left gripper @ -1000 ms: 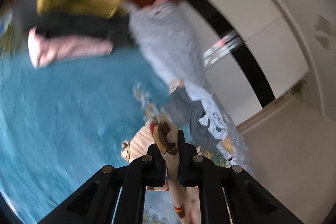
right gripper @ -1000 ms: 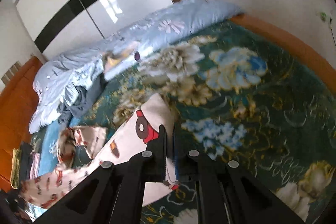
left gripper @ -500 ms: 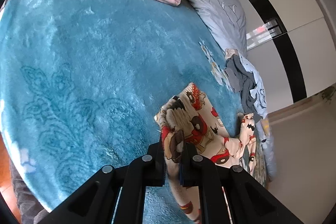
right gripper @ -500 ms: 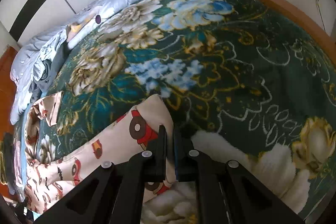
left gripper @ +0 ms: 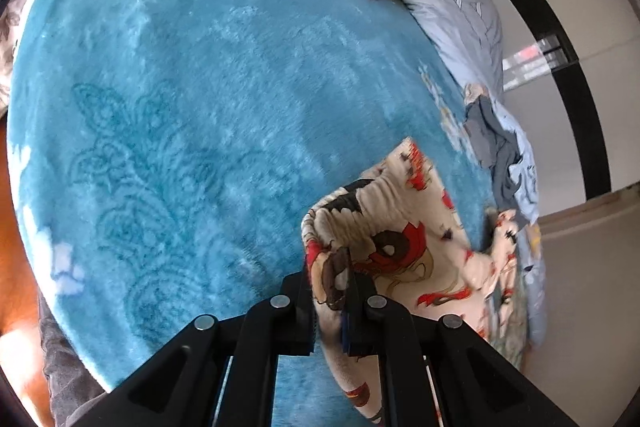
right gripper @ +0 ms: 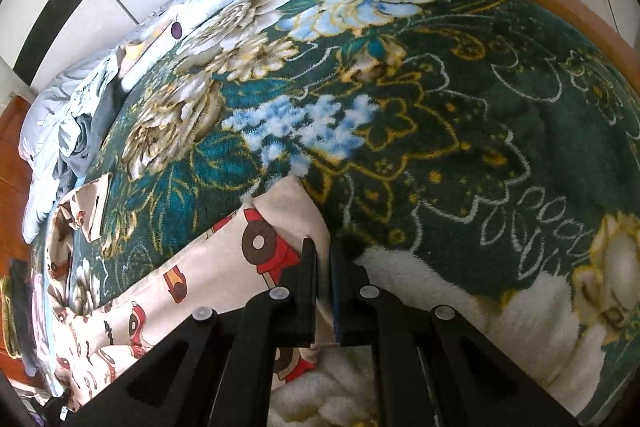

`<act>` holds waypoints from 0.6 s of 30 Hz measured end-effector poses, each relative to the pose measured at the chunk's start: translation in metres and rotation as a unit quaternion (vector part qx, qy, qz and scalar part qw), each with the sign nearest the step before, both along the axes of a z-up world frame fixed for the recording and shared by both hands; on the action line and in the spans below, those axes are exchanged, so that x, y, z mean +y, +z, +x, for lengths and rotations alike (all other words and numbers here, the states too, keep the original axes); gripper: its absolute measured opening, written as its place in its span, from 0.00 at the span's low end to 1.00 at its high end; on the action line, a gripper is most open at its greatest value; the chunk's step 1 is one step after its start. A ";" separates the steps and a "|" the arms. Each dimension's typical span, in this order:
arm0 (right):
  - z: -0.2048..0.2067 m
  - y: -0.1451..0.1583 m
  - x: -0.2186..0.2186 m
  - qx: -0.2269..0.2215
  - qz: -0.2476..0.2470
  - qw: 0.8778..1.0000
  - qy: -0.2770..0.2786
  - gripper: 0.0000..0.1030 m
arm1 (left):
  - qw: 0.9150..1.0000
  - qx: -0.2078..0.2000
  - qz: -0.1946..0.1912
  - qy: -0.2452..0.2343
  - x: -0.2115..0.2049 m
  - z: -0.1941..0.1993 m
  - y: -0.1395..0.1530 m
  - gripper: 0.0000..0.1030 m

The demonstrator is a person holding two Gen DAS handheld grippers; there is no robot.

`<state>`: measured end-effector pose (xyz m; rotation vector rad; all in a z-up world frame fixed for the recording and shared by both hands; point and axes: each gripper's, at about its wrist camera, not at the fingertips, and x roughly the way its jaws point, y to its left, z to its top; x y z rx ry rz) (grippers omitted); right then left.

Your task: Fold clothes

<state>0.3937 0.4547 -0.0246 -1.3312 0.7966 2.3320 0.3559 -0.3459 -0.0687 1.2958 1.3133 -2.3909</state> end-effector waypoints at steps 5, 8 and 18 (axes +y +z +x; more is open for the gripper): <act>0.007 0.004 0.004 0.007 -0.015 1.000 0.001 0.06 | 1.000 -0.001 -0.023 -0.012 0.006 -0.008 0.013 0.08; 0.009 0.002 0.004 0.007 -0.020 1.000 -0.001 0.06 | 0.999 -0.017 -0.029 -0.017 0.006 -0.009 0.006 0.08; -0.002 0.027 -0.001 0.037 -0.006 0.998 -0.047 0.32 | 0.998 0.000 -0.026 -0.059 -0.013 -0.016 0.023 0.44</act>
